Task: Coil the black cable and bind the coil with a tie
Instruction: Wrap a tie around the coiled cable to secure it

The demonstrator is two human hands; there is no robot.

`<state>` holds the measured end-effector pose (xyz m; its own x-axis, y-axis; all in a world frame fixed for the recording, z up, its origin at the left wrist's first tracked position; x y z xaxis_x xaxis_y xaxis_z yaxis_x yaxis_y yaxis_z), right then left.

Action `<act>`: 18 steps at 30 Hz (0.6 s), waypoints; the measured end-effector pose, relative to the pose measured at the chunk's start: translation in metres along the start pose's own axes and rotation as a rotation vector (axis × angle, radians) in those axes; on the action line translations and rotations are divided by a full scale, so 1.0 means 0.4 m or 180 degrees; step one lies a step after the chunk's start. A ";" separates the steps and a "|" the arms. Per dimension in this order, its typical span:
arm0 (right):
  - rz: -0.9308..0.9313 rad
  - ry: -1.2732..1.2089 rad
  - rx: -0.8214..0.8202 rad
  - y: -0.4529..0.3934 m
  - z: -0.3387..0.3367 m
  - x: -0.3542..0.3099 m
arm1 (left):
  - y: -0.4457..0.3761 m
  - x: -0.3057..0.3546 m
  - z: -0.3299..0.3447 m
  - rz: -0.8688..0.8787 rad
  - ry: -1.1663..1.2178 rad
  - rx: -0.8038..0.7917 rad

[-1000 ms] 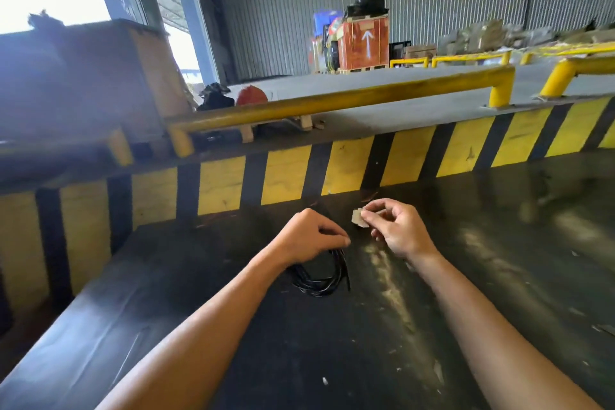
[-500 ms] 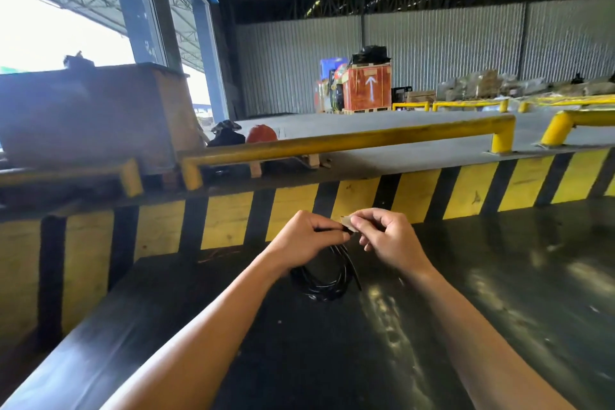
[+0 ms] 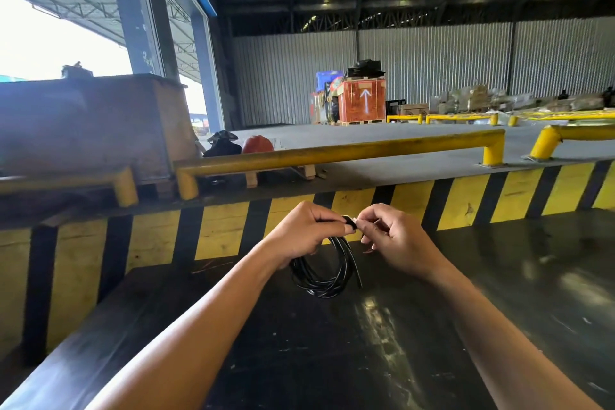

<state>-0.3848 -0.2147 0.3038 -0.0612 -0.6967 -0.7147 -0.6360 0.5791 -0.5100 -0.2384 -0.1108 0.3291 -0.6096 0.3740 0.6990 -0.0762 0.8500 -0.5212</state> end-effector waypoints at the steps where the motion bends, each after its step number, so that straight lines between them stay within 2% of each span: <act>1: -0.0003 -0.0043 -0.0030 0.004 0.002 -0.004 | 0.001 0.002 -0.002 -0.0023 0.0076 0.0004; 7: -0.0061 -0.0079 -0.0183 0.016 -0.004 -0.026 | 0.009 0.018 -0.018 -0.0118 0.0440 -0.0093; 14: -0.0157 -0.0067 0.0161 0.017 -0.017 -0.047 | 0.006 0.041 -0.025 -0.0060 0.0342 -0.0130; 18: 0.0085 -0.0133 0.0498 0.003 -0.015 -0.044 | 0.005 0.048 -0.021 -0.0080 0.0348 -0.0145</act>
<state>-0.3891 -0.2041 0.3185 -0.0423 -0.6639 -0.7466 -0.5068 0.6582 -0.5567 -0.2437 -0.0986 0.3457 -0.5181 0.3884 0.7620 -0.0530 0.8746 -0.4818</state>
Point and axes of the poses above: each hand's wrist, its own y-axis away from the middle knuckle, its own z-axis out of the palm, x = y × z, the point moved 2 cm from there along -y, towards the middle knuckle, and after that the axes turned 13 degrees about z, right-handed, at the moved point
